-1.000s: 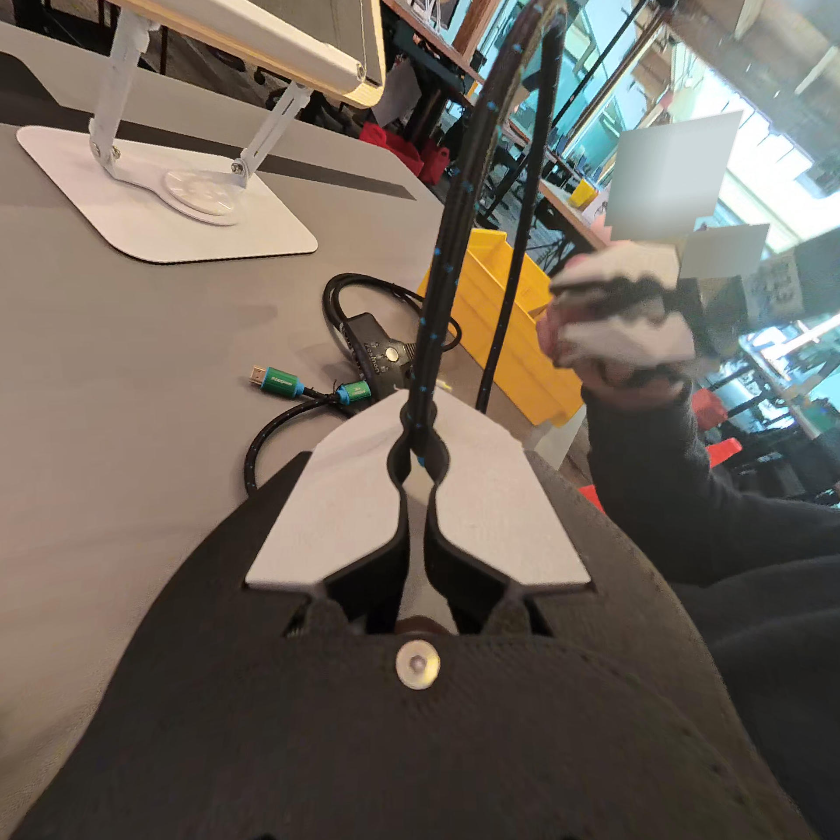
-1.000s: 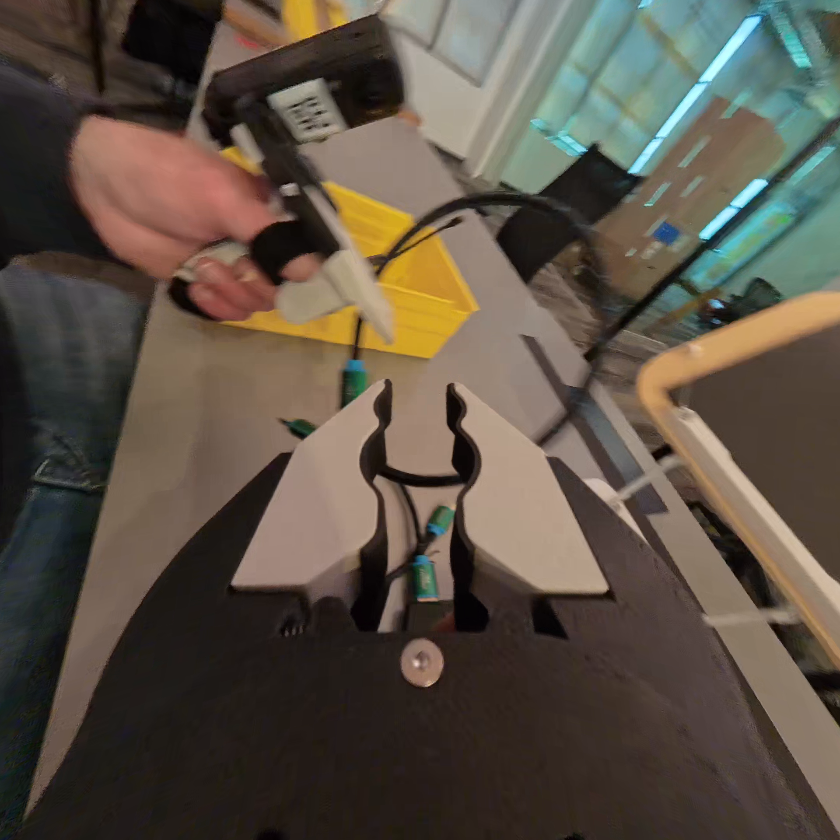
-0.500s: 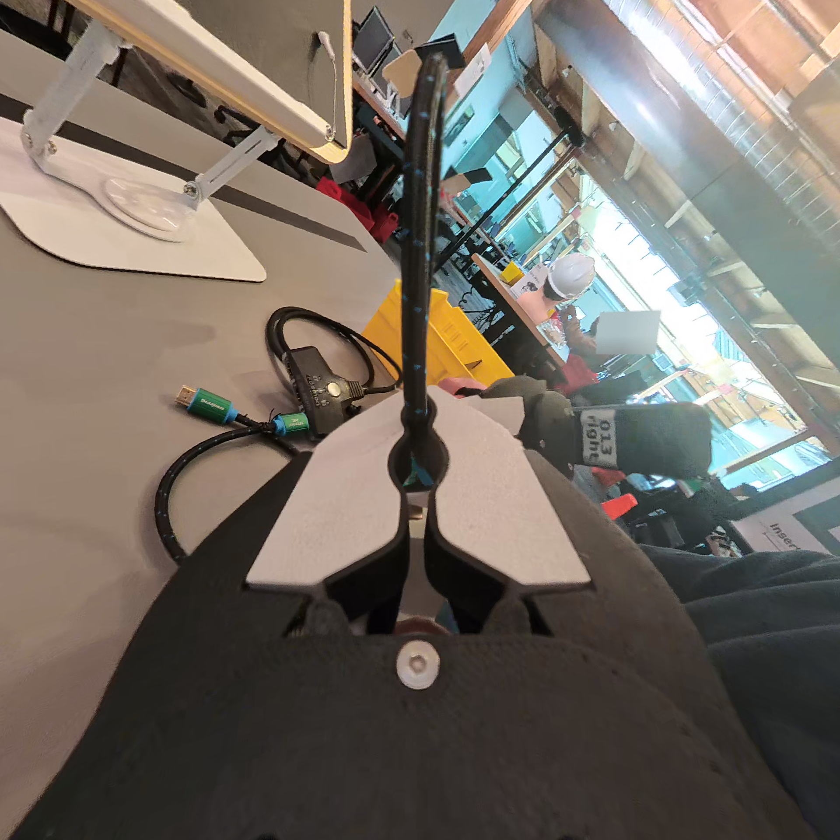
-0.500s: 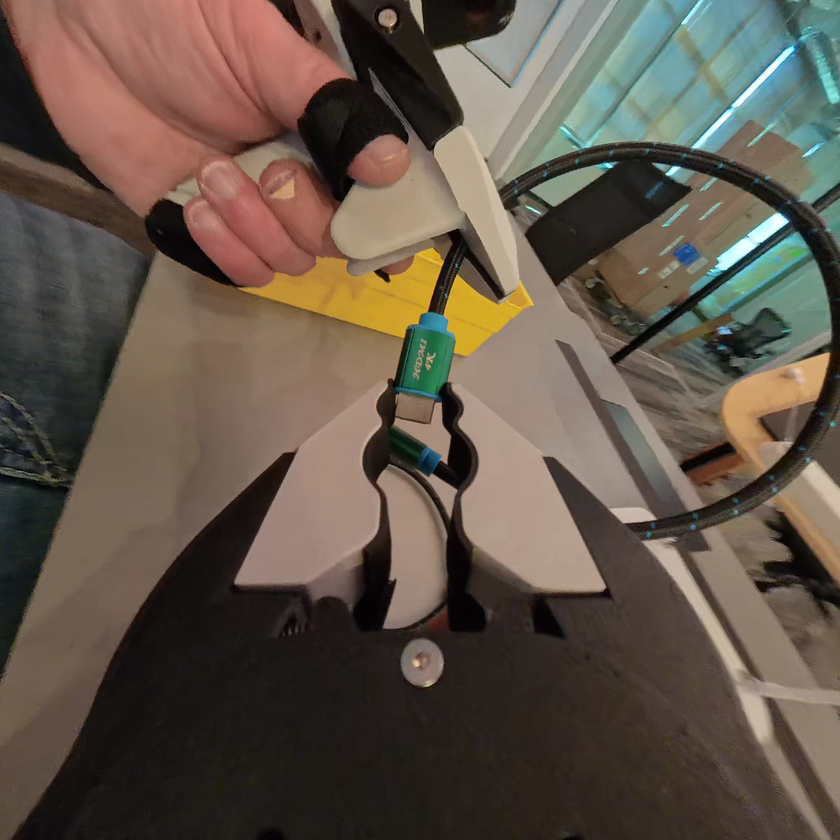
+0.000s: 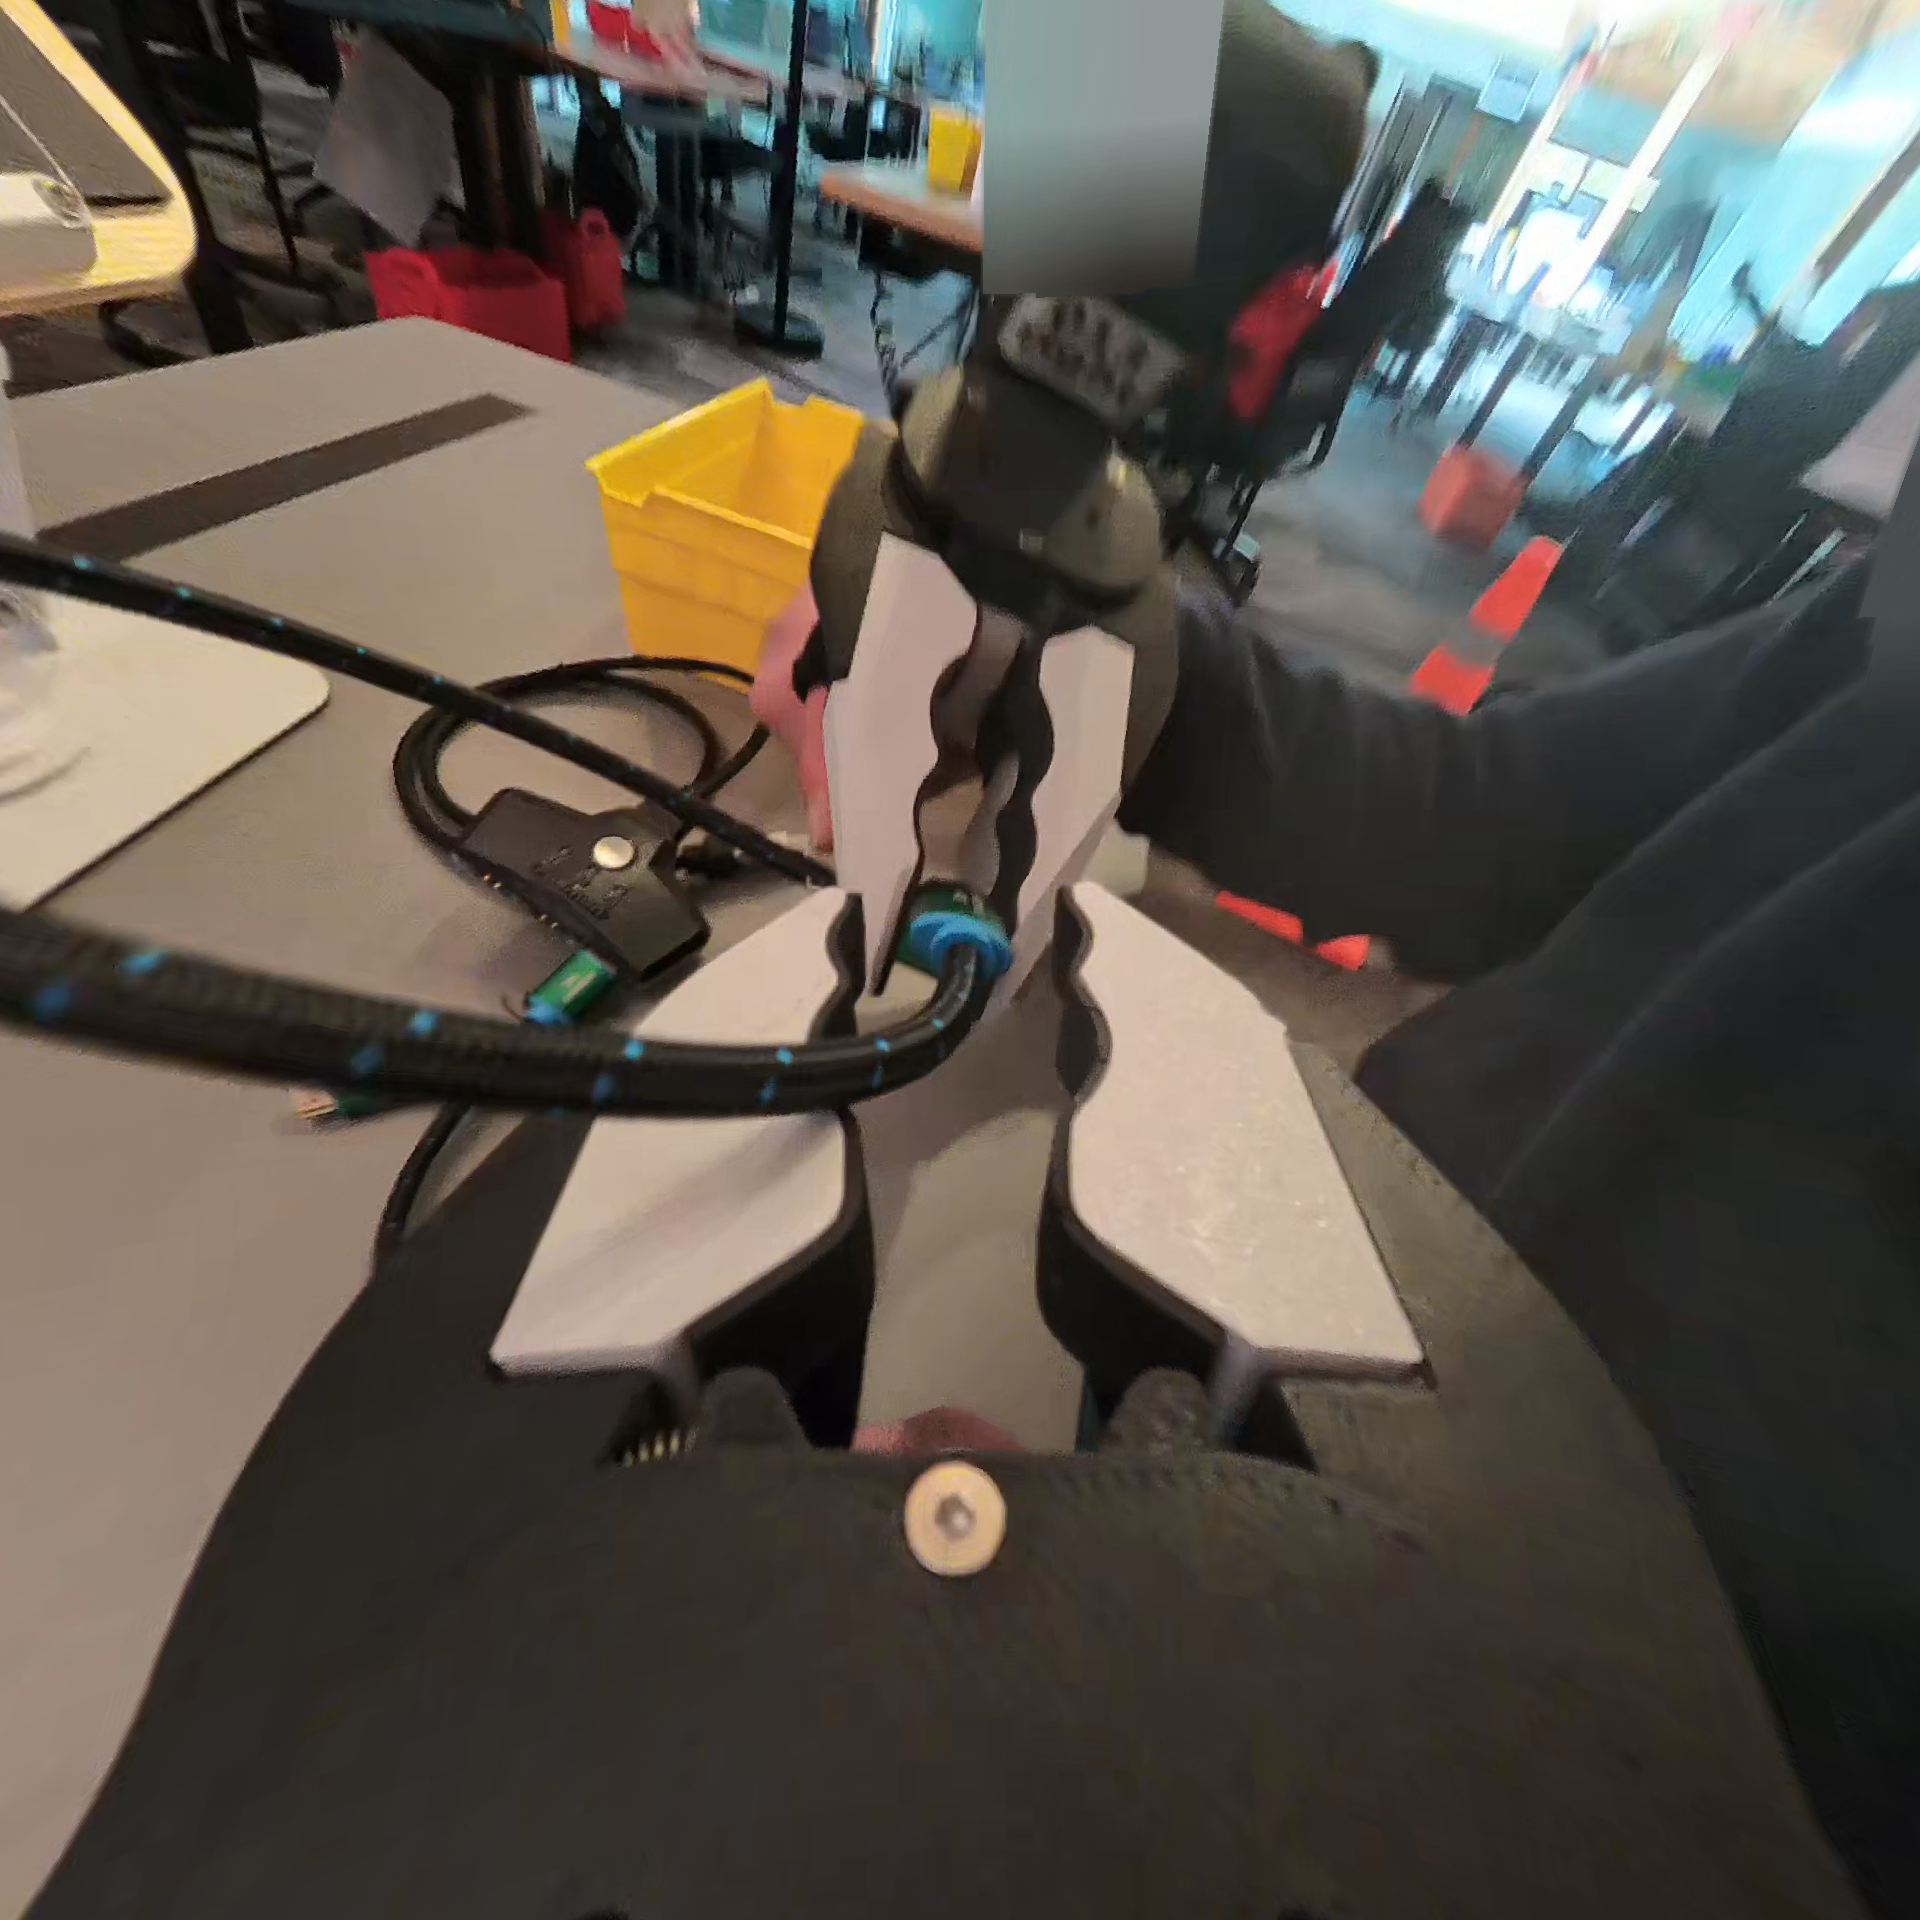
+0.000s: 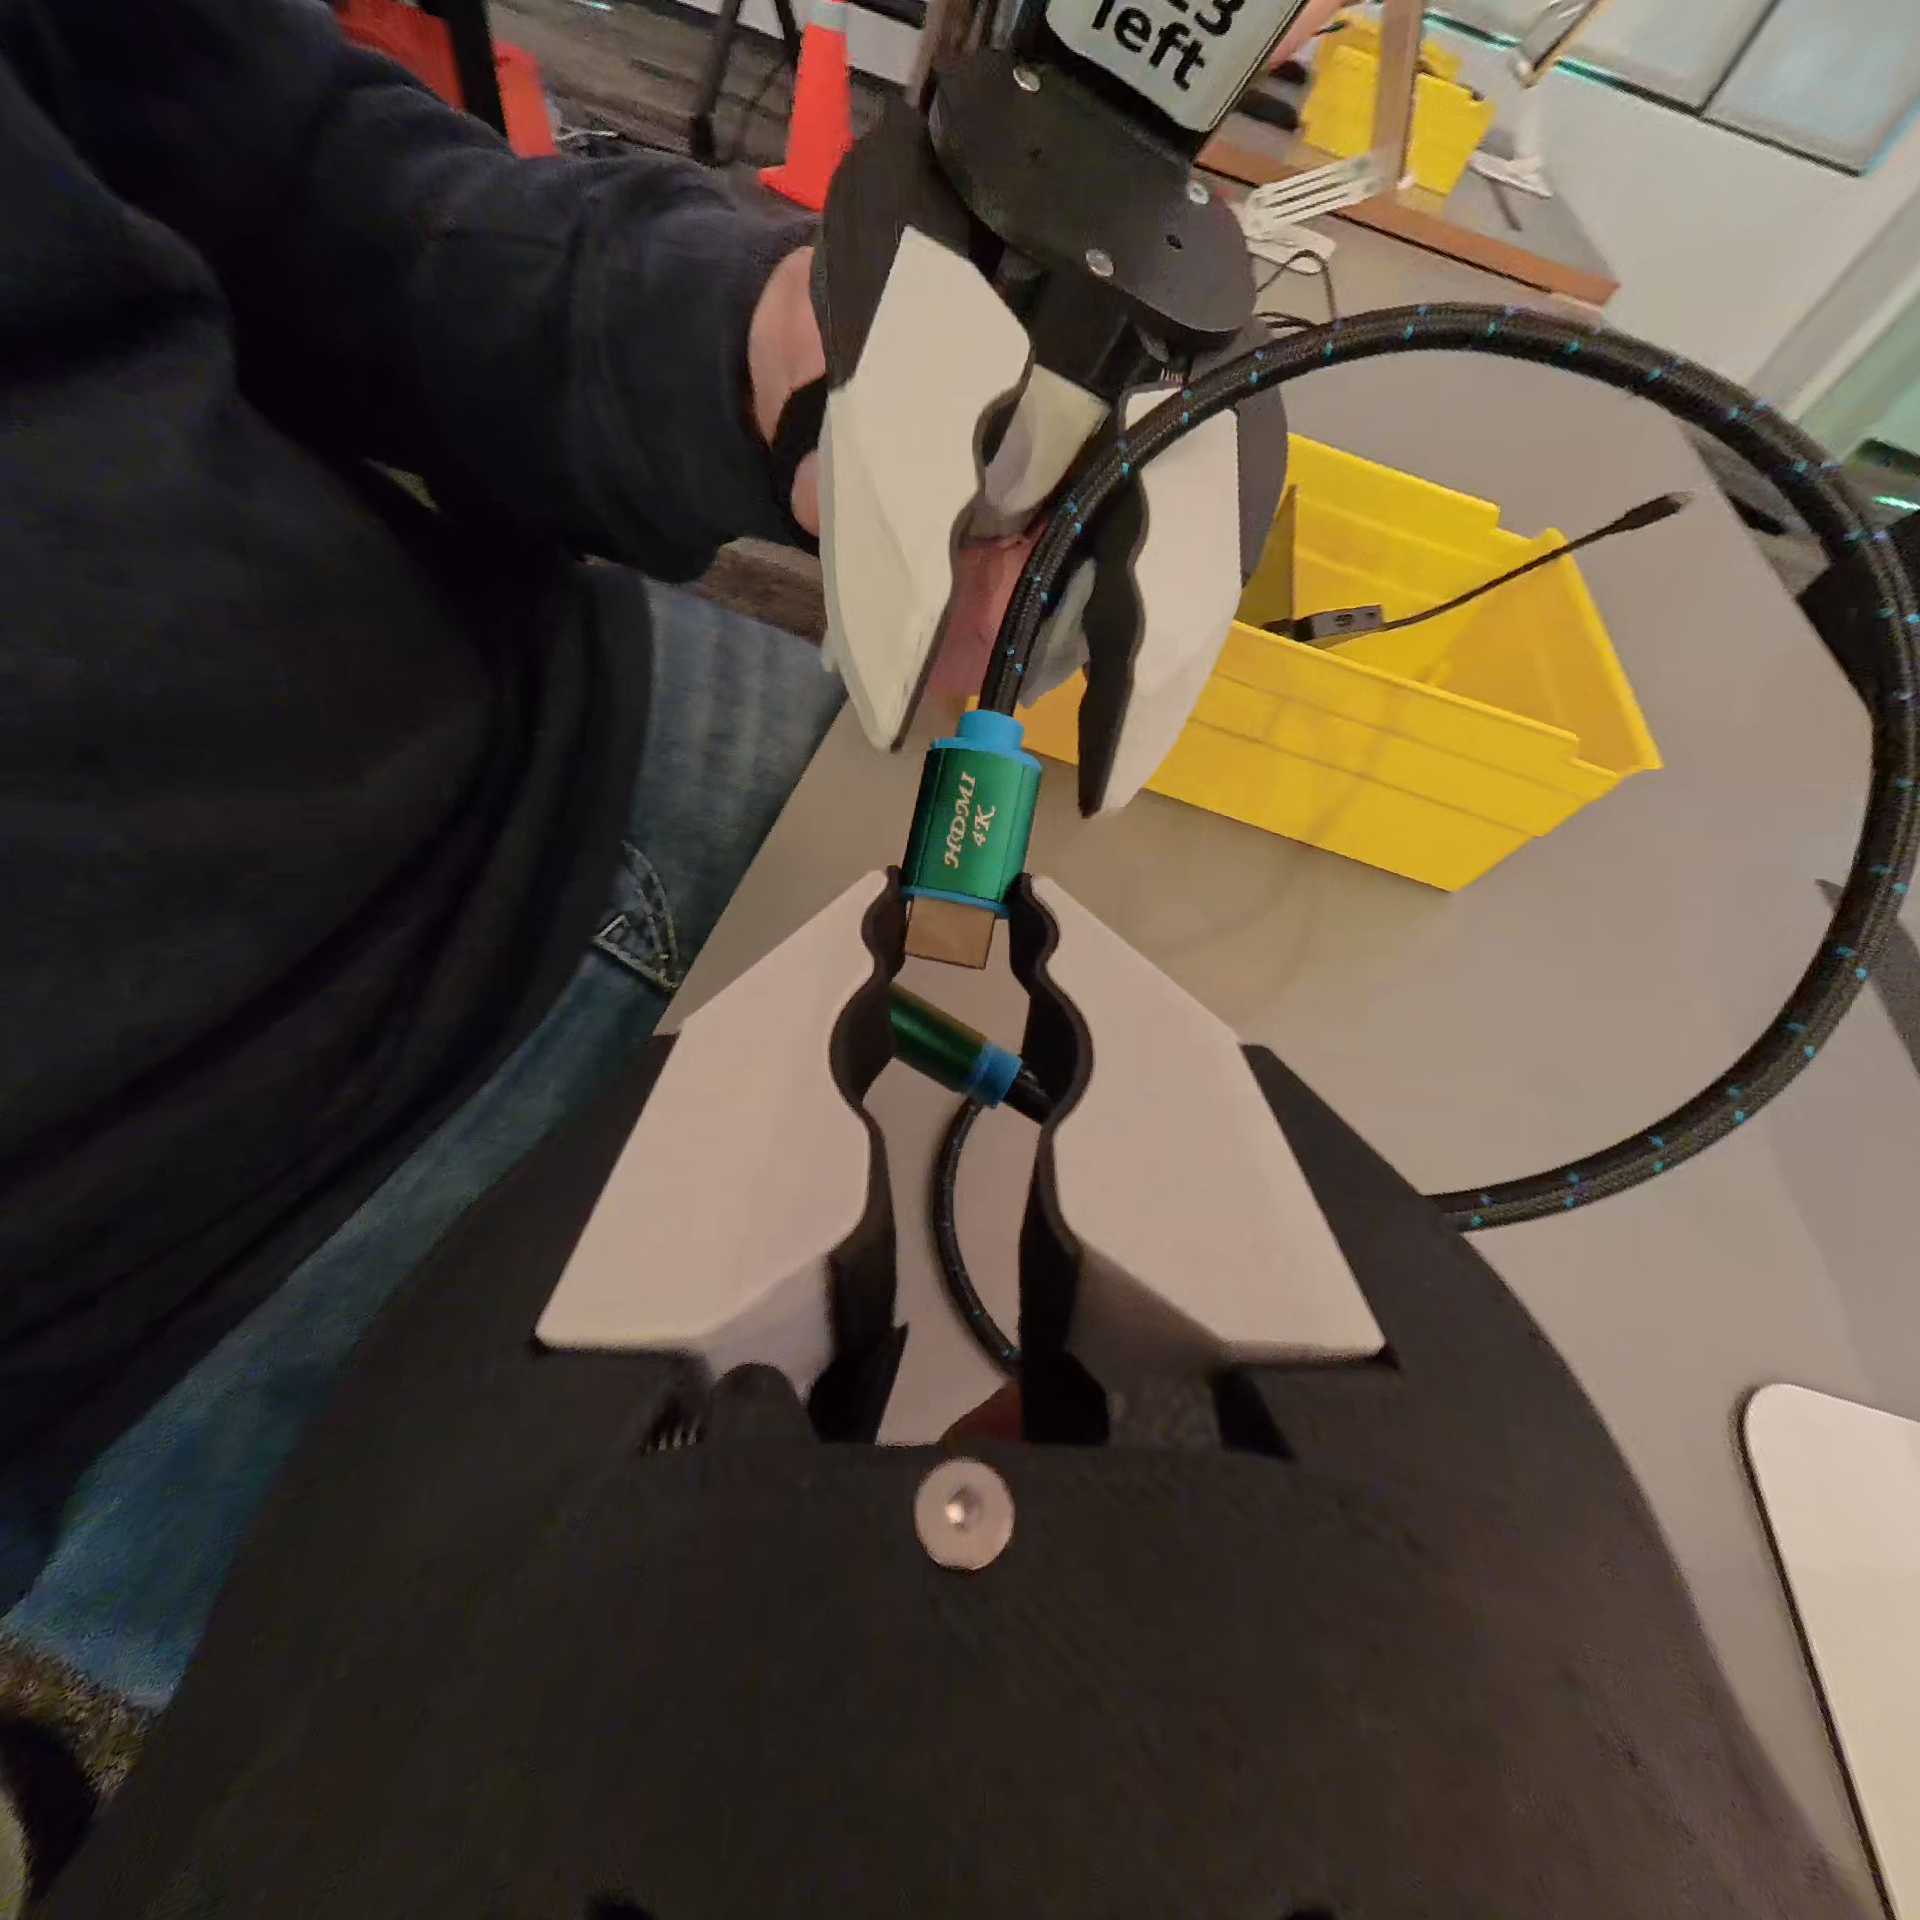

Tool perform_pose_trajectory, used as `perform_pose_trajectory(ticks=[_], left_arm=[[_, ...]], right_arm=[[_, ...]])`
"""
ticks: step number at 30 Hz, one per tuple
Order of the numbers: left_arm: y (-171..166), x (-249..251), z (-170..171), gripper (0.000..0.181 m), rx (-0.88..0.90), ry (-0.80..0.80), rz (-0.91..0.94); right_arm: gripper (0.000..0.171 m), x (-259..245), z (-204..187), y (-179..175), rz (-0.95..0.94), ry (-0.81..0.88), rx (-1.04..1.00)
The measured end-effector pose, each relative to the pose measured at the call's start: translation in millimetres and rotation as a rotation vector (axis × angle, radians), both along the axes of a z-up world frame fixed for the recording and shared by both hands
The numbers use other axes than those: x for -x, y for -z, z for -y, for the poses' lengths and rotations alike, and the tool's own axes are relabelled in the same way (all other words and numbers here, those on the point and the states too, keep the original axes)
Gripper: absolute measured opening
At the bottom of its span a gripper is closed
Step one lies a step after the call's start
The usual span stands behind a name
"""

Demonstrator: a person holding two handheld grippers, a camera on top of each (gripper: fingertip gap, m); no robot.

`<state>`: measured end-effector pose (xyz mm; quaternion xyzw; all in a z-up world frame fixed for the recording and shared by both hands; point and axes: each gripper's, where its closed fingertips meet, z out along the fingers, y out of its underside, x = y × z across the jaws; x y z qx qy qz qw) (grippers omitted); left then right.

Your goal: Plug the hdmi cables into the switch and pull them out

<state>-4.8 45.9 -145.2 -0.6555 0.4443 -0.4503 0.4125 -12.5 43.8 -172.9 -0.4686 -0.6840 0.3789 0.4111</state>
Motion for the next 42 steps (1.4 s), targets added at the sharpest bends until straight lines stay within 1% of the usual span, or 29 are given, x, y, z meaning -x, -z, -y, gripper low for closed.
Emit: perform_pose_trajectory(ticks=[3,6,9,13,17,19,28,30,32,34,36,41,42], left_arm=[[10,-2,3,0.033,-0.037,0.010,-0.099],[15,-5,6,0.033,-0.069,0.027,-0.145],[19,-8,11,0.028,-0.082,0.048,-0.178],[27,-11,16,0.026,-0.115,0.077,-0.233],[28,-12,16,0.025,-0.119,0.071,-0.232],[27,-13,18,0.021,-0.123,0.081,-0.225],[24,-17,18,0.020,-0.137,0.063,-0.188],[19,-17,15,0.028,-0.142,0.040,-0.160],[16,-16,15,0.030,-0.143,0.036,-0.148],[21,-17,16,0.028,-0.151,0.043,-0.181],[23,-19,17,0.021,-0.141,0.050,-0.177],[23,-21,18,0.021,-0.129,0.059,-0.164],[21,-21,17,0.024,-0.127,0.058,-0.155]], right_arm=[[0.017,-4,5,-1,0.046,-0.052,0.007],[0.017,-7,10,3,0.118,-0.091,-0.005],[0.017,-9,11,7,0.180,-0.109,-0.020],[0.018,-11,15,12,0.248,-0.135,-0.017],[0.017,-11,15,14,0.275,-0.136,-0.013],[0.017,-12,15,14,0.281,-0.131,-0.016],[0.018,-15,15,12,0.286,-0.107,-0.021],[0.018,-16,16,12,0.292,-0.109,-0.026],[0.017,-16,16,11,0.292,-0.110,-0.030],[0.017,-16,16,14,0.310,-0.107,-0.037],[0.017,-17,14,16,0.329,-0.099,-0.041],[0.017,-20,14,17,0.341,-0.089,-0.047],[0.017,-20,14,17,0.342,-0.088,-0.050]])
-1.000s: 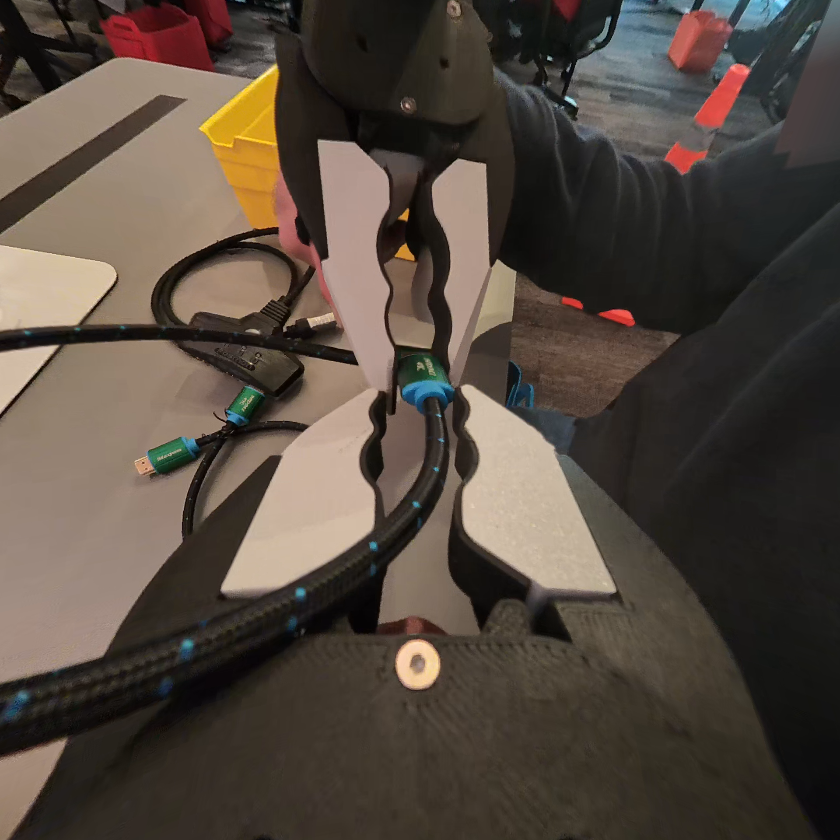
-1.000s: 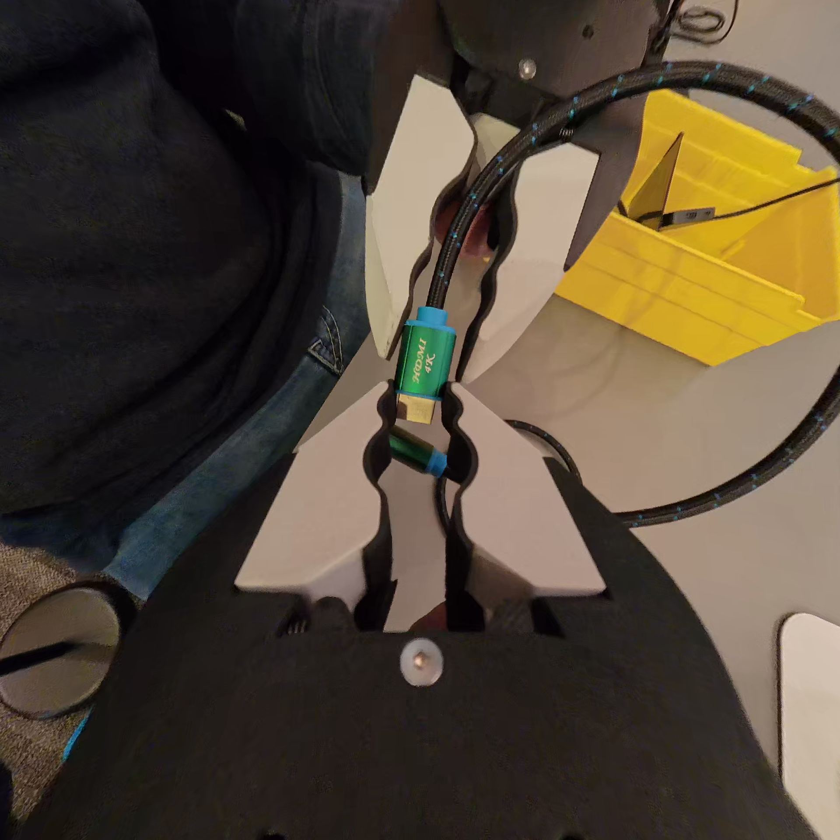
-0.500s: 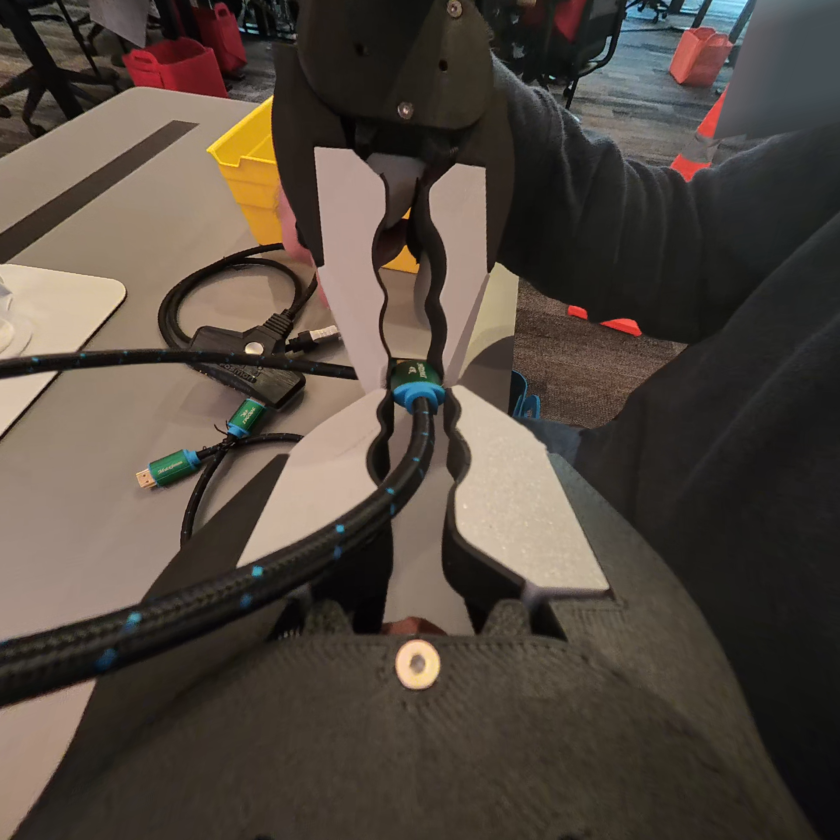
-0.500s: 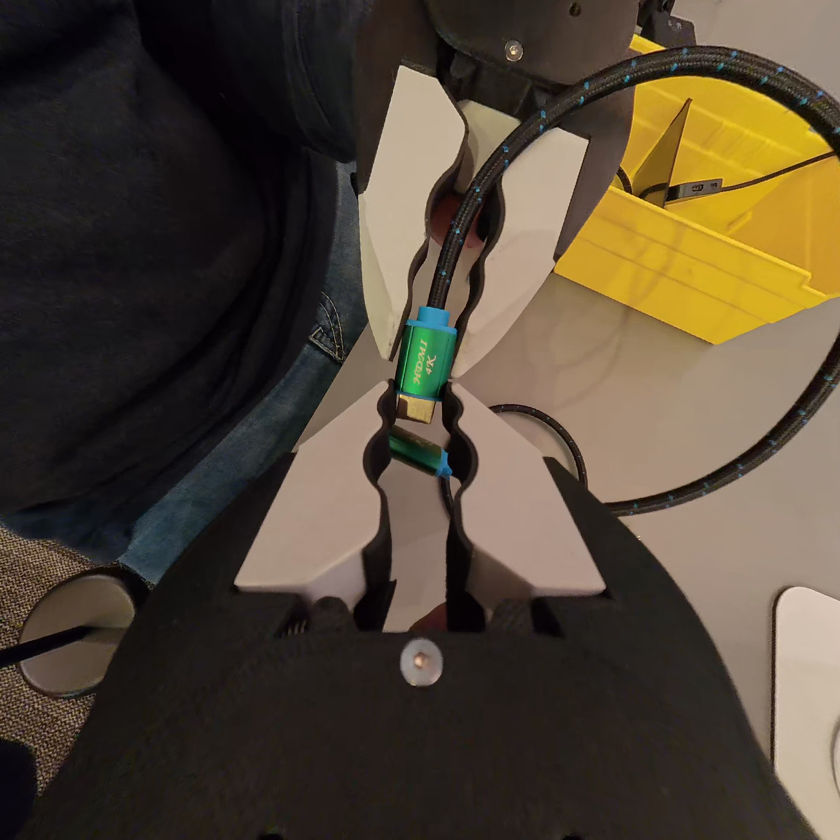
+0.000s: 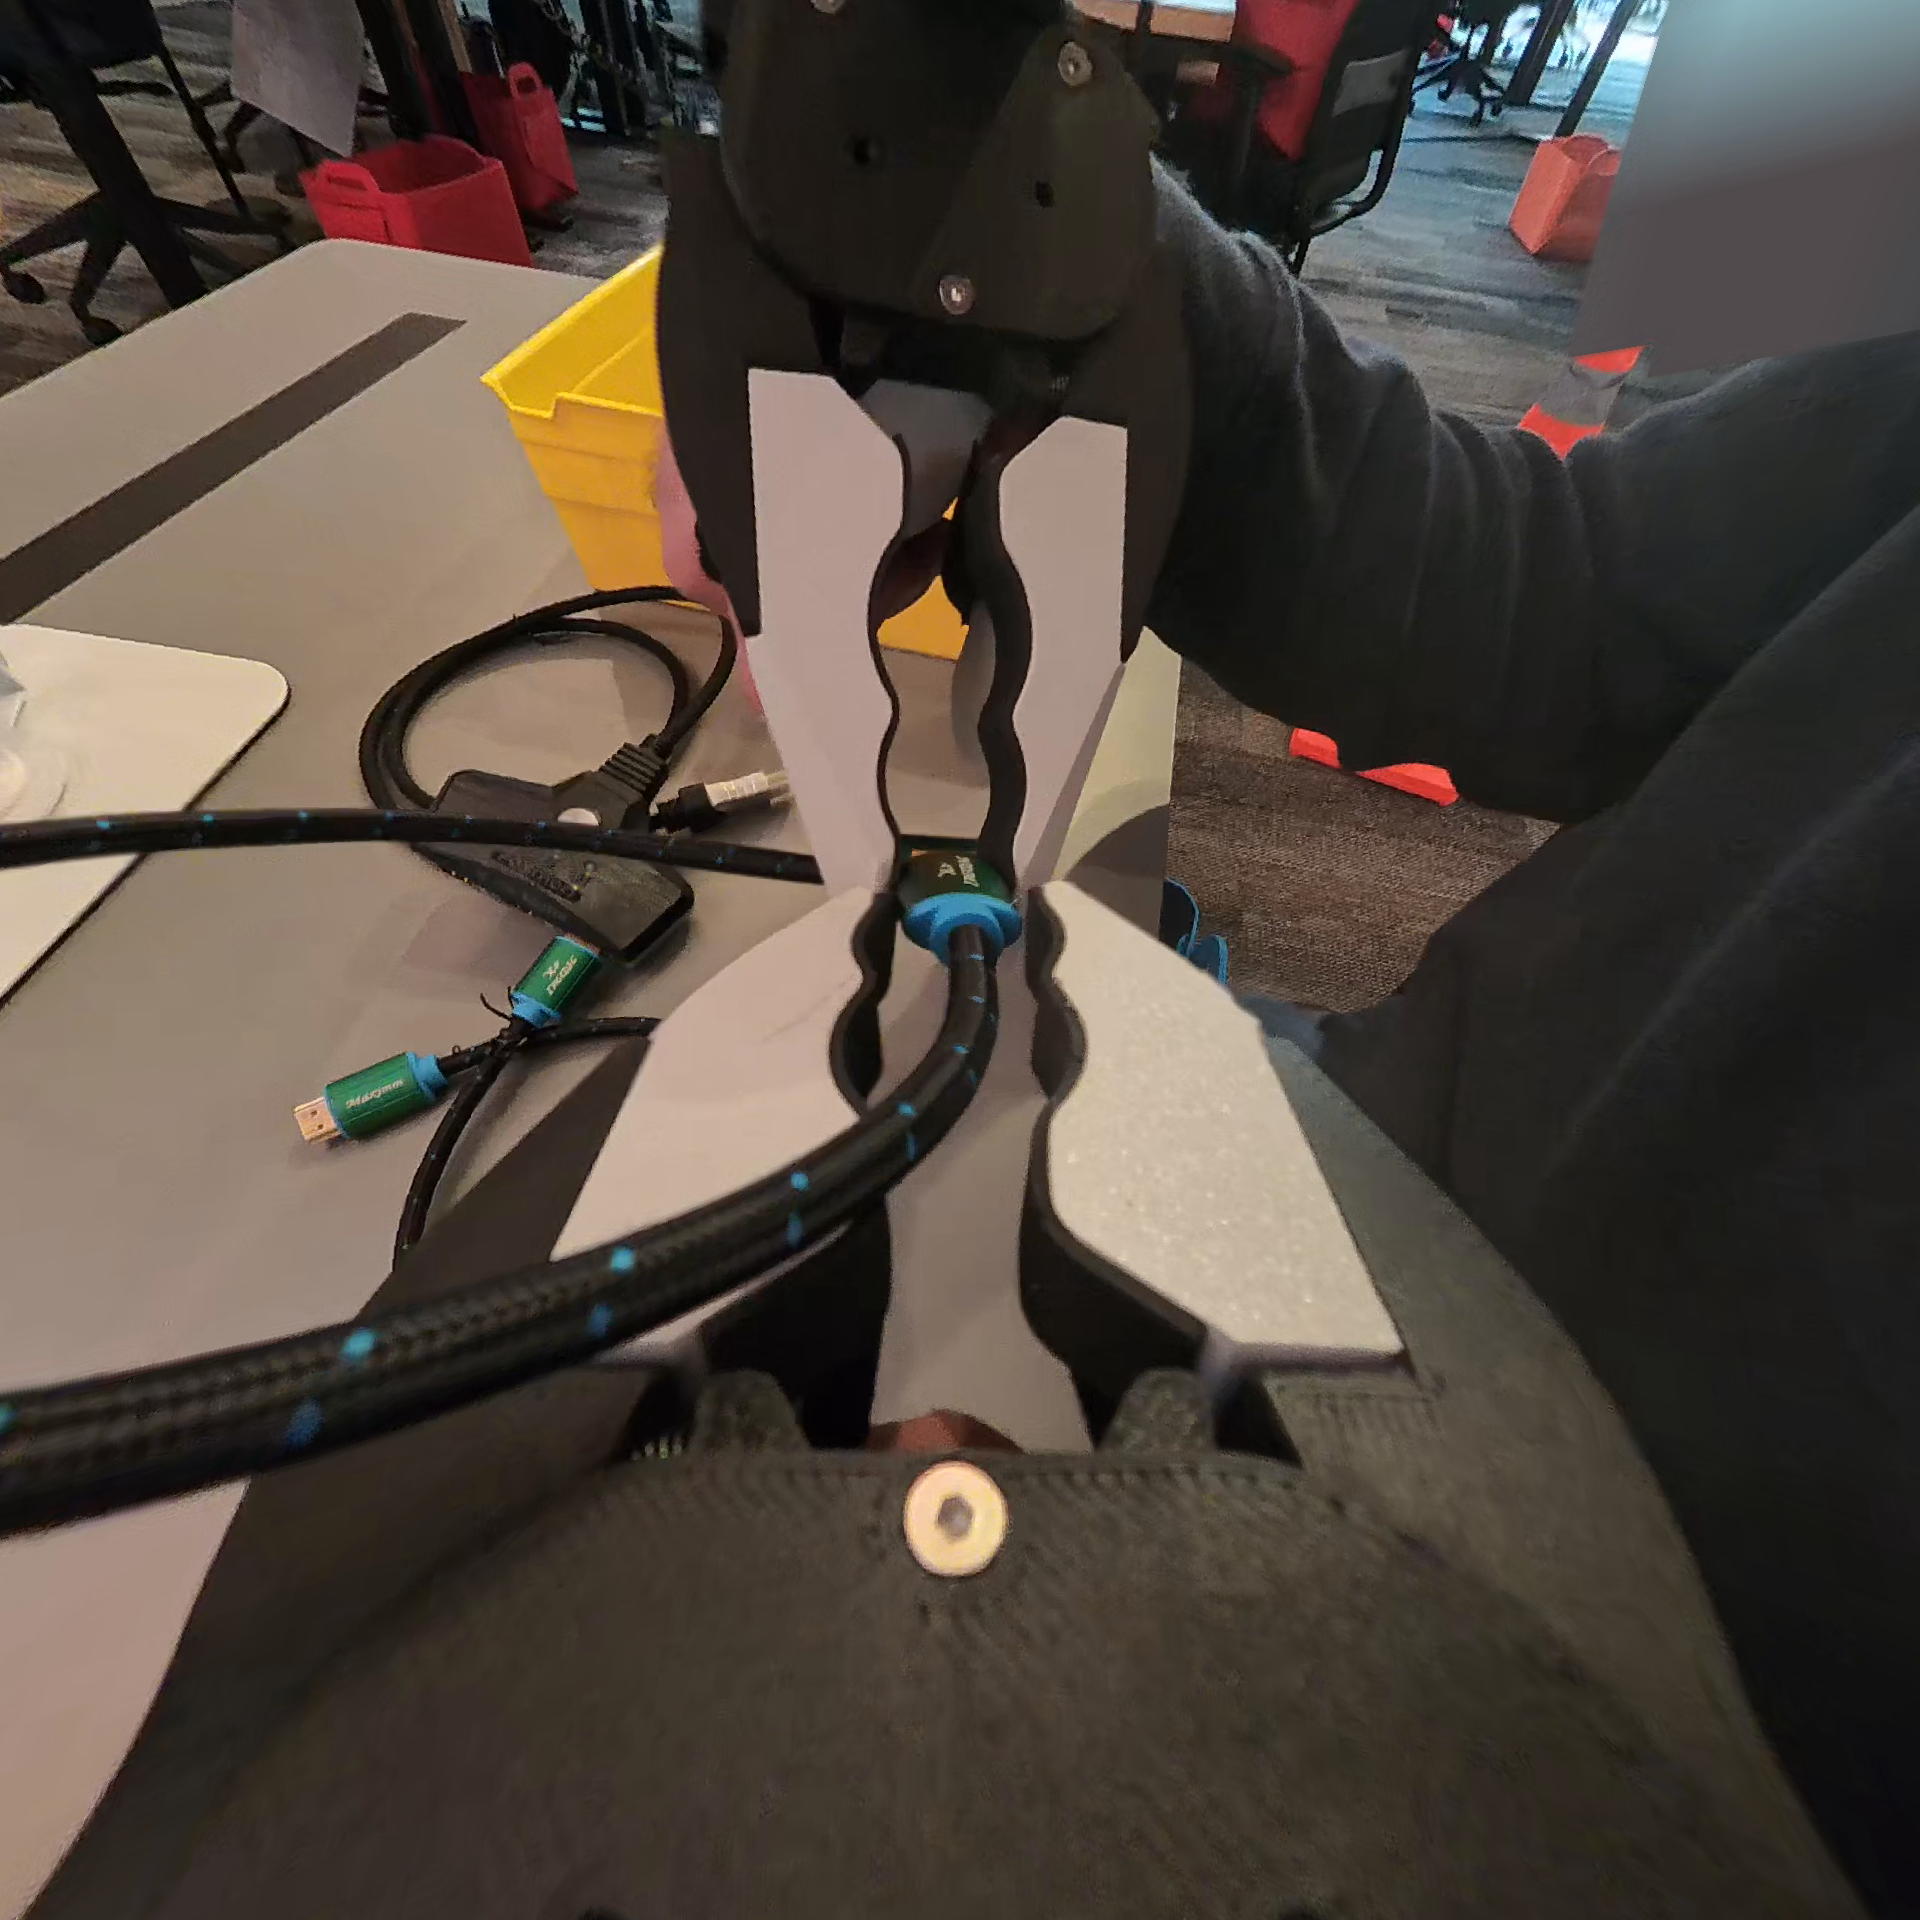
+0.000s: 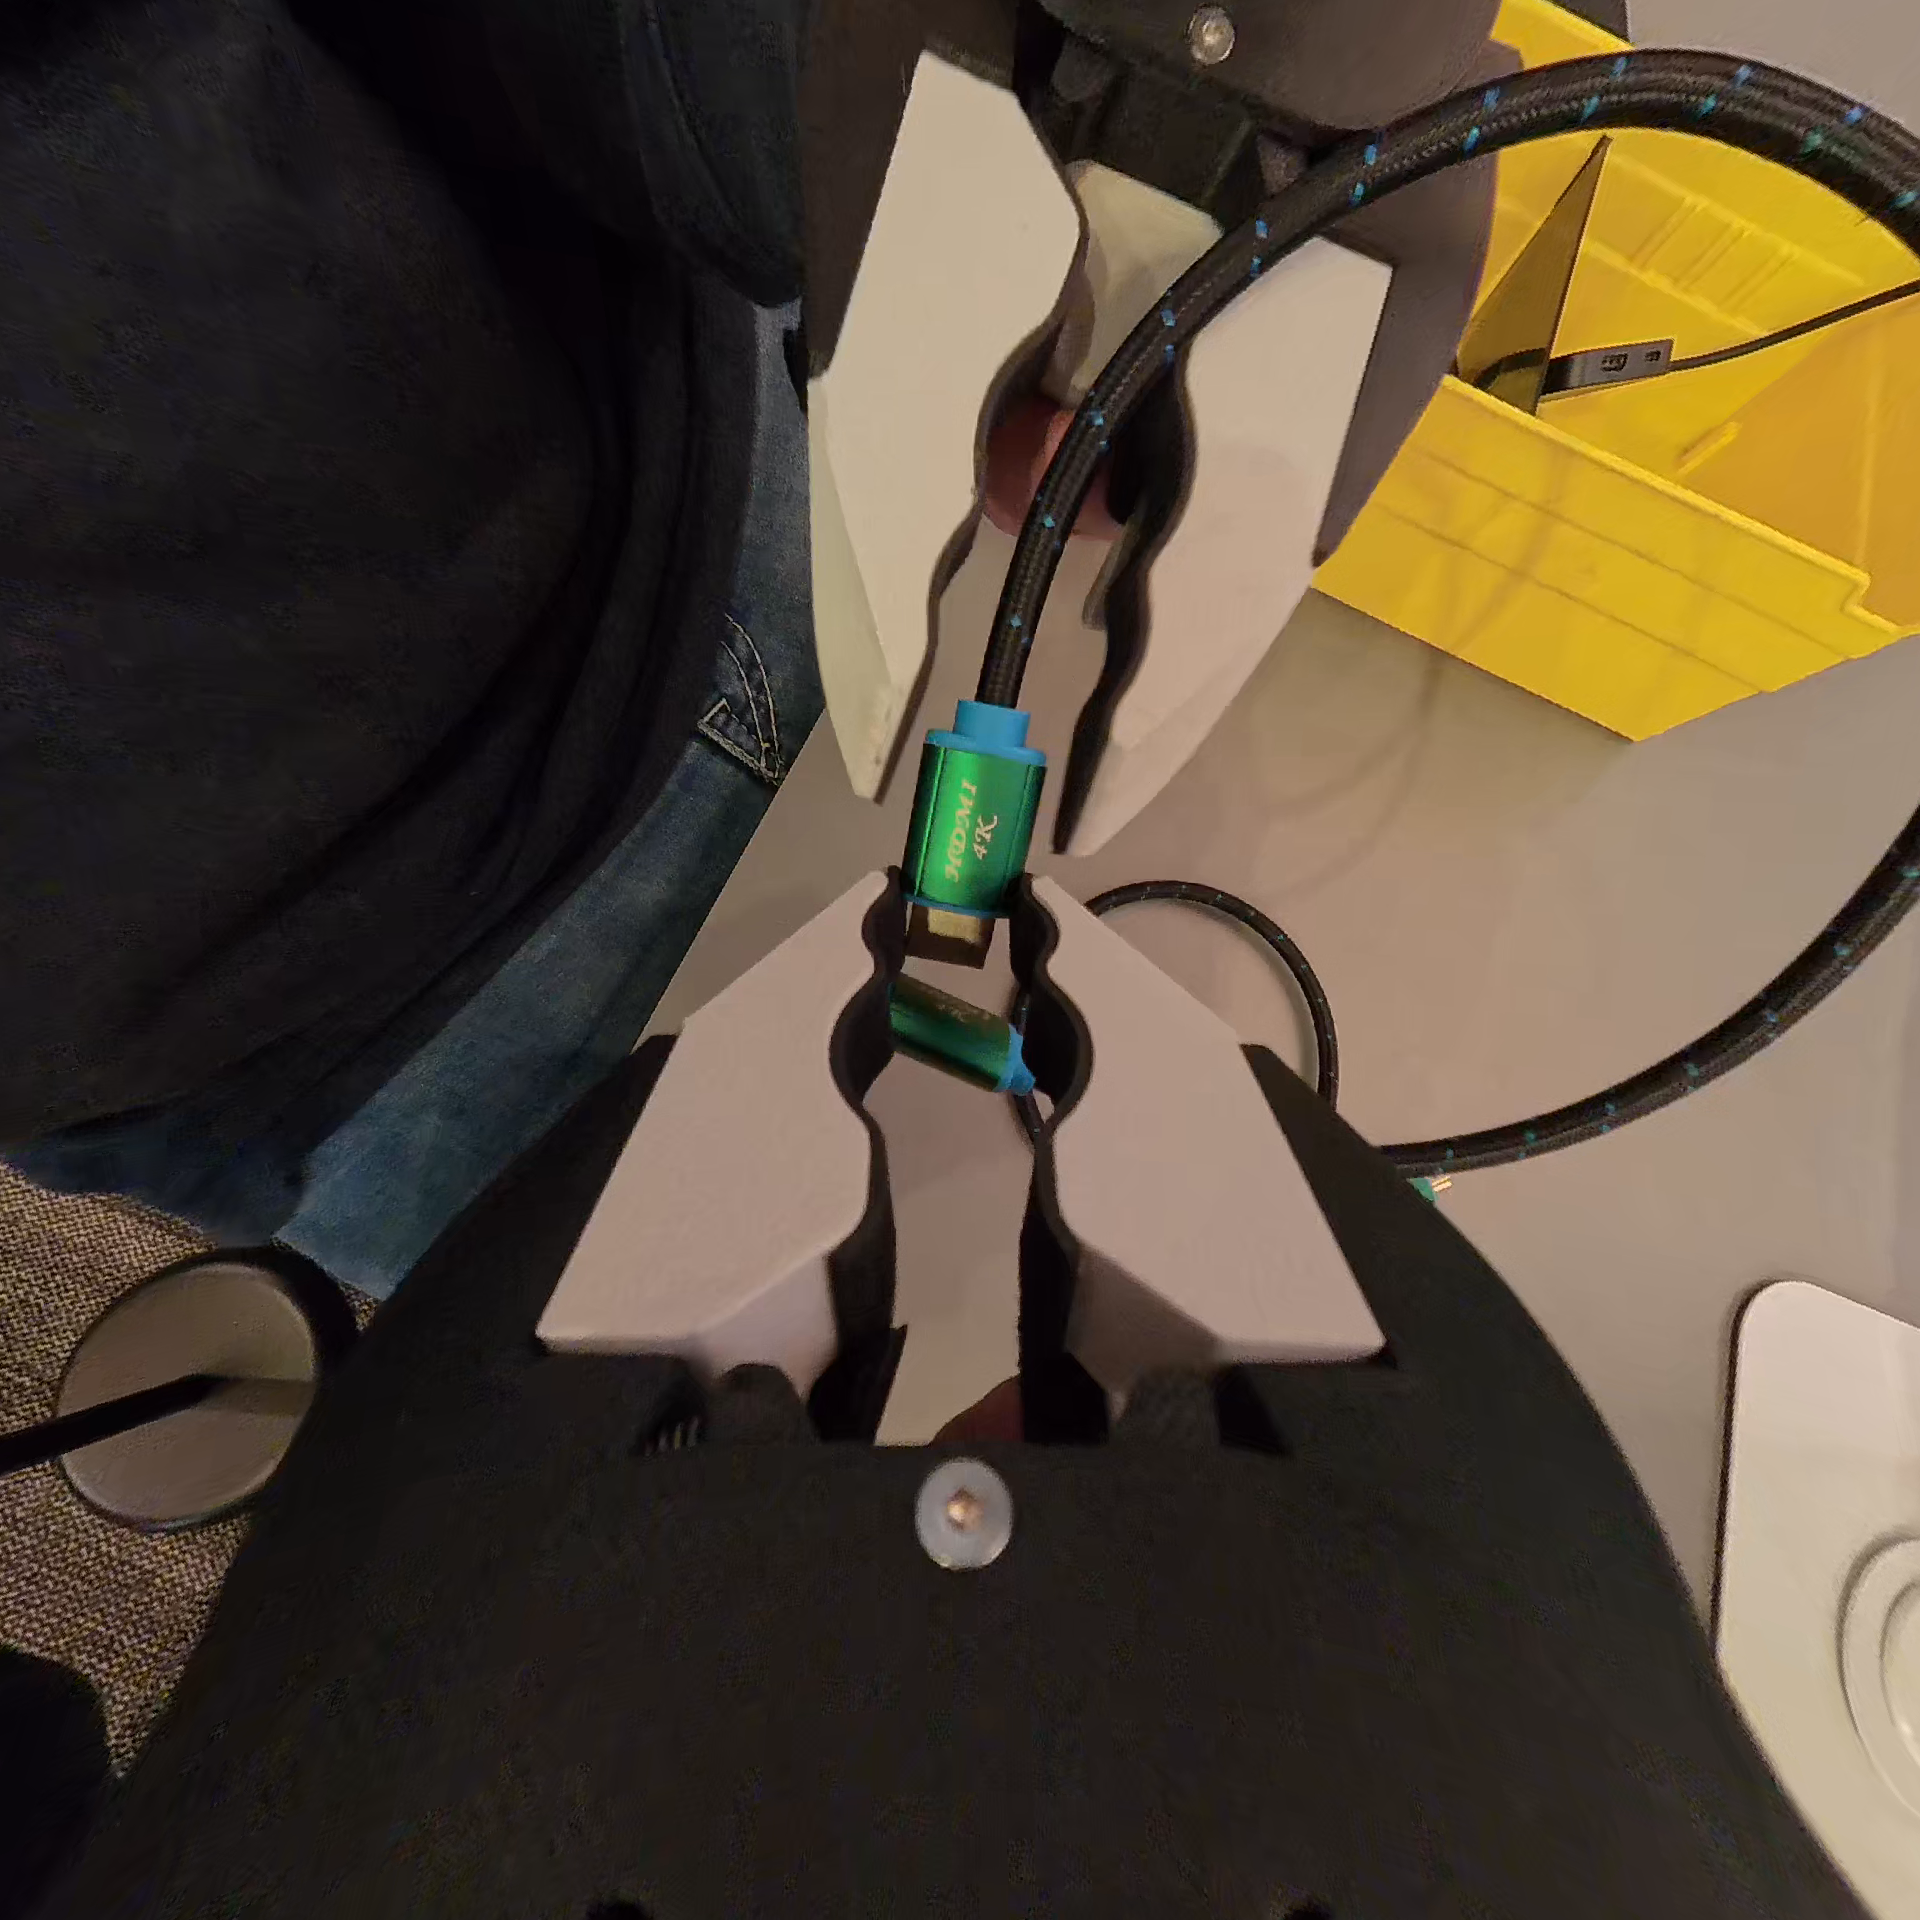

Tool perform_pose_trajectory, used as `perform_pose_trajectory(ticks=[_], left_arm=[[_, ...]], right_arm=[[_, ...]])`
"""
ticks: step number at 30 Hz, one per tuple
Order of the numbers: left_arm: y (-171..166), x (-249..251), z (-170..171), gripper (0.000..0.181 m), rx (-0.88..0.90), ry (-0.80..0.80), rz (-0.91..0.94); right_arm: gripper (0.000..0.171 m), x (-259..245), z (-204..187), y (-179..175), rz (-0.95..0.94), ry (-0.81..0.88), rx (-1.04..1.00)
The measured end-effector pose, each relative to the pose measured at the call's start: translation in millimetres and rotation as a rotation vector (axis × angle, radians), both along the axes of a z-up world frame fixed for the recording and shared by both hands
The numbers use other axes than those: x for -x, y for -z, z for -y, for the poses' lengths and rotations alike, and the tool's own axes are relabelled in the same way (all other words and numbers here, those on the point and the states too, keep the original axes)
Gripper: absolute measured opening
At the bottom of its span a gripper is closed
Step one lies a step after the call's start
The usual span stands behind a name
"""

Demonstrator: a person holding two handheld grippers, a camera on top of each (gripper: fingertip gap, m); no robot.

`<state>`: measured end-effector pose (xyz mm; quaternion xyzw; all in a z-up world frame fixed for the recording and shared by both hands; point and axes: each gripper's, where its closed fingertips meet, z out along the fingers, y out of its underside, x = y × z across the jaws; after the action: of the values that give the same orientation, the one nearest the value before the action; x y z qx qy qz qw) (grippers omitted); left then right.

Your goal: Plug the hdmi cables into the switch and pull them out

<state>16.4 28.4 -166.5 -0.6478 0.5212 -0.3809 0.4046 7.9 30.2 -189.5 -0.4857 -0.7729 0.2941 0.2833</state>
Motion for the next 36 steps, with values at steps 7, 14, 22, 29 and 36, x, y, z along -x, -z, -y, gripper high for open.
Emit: perform_pose_trajectory(ticks=[7,14,22,29,36], left_arm=[[-4,-1,-1,0.021,0.014,-0.008,0.028],[-2,-3,-2,0.021,0.018,-0.008,0.037],[-21,9,-11,0.020,0.076,-0.051,0.232],[-21,9,-13,0.020,0.085,-0.065,0.293],[-23,10,-16,0.020,0.076,-0.069,0.308]], right_arm=[[0.017,-2,-3,0,0.013,0.016,-0.026],[0.017,-5,-4,0,0.021,0.036,-0.048],[0.026,9,-12,-27,-0.284,0.120,0.107],[0.027,11,-18,-35,-0.493,0.217,0.291],[0.018,14,-16,-41,-0.597,0.210,0.344]])
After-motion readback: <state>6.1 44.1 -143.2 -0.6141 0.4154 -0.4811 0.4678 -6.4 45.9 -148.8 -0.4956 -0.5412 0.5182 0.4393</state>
